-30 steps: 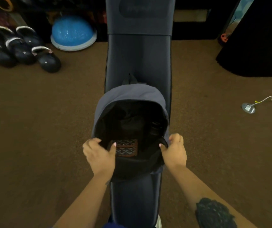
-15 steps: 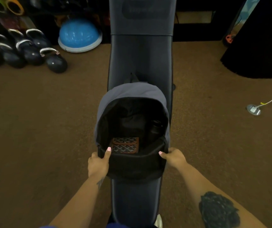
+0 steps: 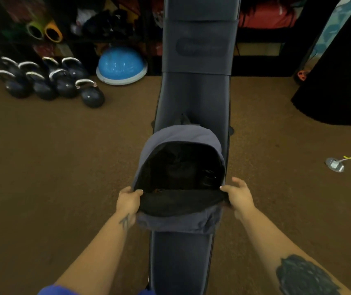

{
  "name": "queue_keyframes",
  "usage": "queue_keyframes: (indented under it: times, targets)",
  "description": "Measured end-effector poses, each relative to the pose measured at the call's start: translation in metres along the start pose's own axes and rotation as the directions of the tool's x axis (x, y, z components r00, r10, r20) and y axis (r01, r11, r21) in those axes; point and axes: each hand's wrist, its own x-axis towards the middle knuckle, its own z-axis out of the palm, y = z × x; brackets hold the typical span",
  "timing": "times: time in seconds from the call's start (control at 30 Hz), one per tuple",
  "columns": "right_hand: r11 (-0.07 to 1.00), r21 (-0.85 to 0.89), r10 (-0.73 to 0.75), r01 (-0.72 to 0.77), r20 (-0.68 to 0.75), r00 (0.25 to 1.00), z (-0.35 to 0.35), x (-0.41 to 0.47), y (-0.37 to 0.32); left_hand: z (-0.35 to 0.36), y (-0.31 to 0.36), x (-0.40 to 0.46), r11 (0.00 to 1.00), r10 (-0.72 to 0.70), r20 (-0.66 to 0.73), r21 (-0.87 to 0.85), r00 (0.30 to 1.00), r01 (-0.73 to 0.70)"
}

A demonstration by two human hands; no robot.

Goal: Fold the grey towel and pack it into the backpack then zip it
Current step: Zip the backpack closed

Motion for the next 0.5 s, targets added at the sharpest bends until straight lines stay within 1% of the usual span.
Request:
queue_keyframes:
  times: [0.07,0.13,0.17,0.2,0.23,0.27,0.3,0.33,0.37,0.4,0.43,0.47,0.5]
  targets:
    - [0.996,0.069,-0.059,0.055,0.058,0.997,0.005,-0.016,-0.022,0.001,0.019,-0.004,0.996,-0.002,0.029,-0.094,1.000,0.005]
    - [0.991,0.046,-0.132,0.127,0.108,0.985,0.014,-0.030,-0.038,0.003,0.037,-0.009,0.986,-0.023,0.072,-0.163,0.997,0.035]
    - [0.984,0.006,-0.177,0.178,0.149,0.973,0.018,-0.035,-0.045,0.007,0.043,-0.011,0.986,-0.020,0.093,-0.161,0.995,0.035]
    - [0.963,-0.072,-0.240,0.259,0.201,0.950,0.025,-0.040,-0.052,0.009,0.050,-0.013,0.988,-0.015,0.120,-0.153,0.993,0.034]
    - [0.907,-0.205,-0.313,0.368,0.258,0.914,0.032,-0.045,-0.059,0.011,0.055,-0.013,0.989,-0.012,0.150,-0.146,0.989,0.034]
    - [0.797,-0.362,-0.379,0.484,0.325,0.866,0.039,-0.049,-0.064,0.012,0.059,-0.013,0.989,-0.013,0.178,-0.143,0.984,0.039]
    - [0.638,-0.514,-0.412,0.574,0.401,0.818,0.048,-0.052,-0.069,0.013,0.061,-0.011,0.989,-0.021,0.200,-0.138,0.980,0.049]
    - [0.460,-0.634,-0.414,0.622,0.466,0.782,0.059,-0.054,-0.073,0.013,0.062,-0.010,0.991,-0.026,0.216,-0.125,0.976,0.054]
    - [0.296,-0.714,-0.403,0.635,0.509,0.760,0.070,-0.057,-0.077,0.012,0.063,-0.008,0.992,-0.027,0.232,-0.111,0.972,0.054]
    - [0.162,-0.760,-0.399,0.630,0.533,0.746,0.085,-0.057,-0.079,0.009,0.064,-0.004,0.994,-0.026,0.243,-0.097,0.970,0.051]
    - [0.064,-0.782,-0.412,0.619,0.545,0.730,0.094,-0.058,-0.082,0.007,0.064,-0.003,0.995,-0.020,0.261,-0.090,0.965,0.045]
    - [0.010,-0.794,-0.430,0.608,0.546,0.719,0.102,-0.057,-0.085,0.005,0.064,-0.002,0.995,-0.016,0.278,-0.094,0.961,0.043]
    - [0.003,-0.803,-0.440,0.596,0.534,0.722,0.108,-0.055,-0.088,0.001,0.063,0.002,0.993,-0.012,0.282,-0.106,0.959,0.043]
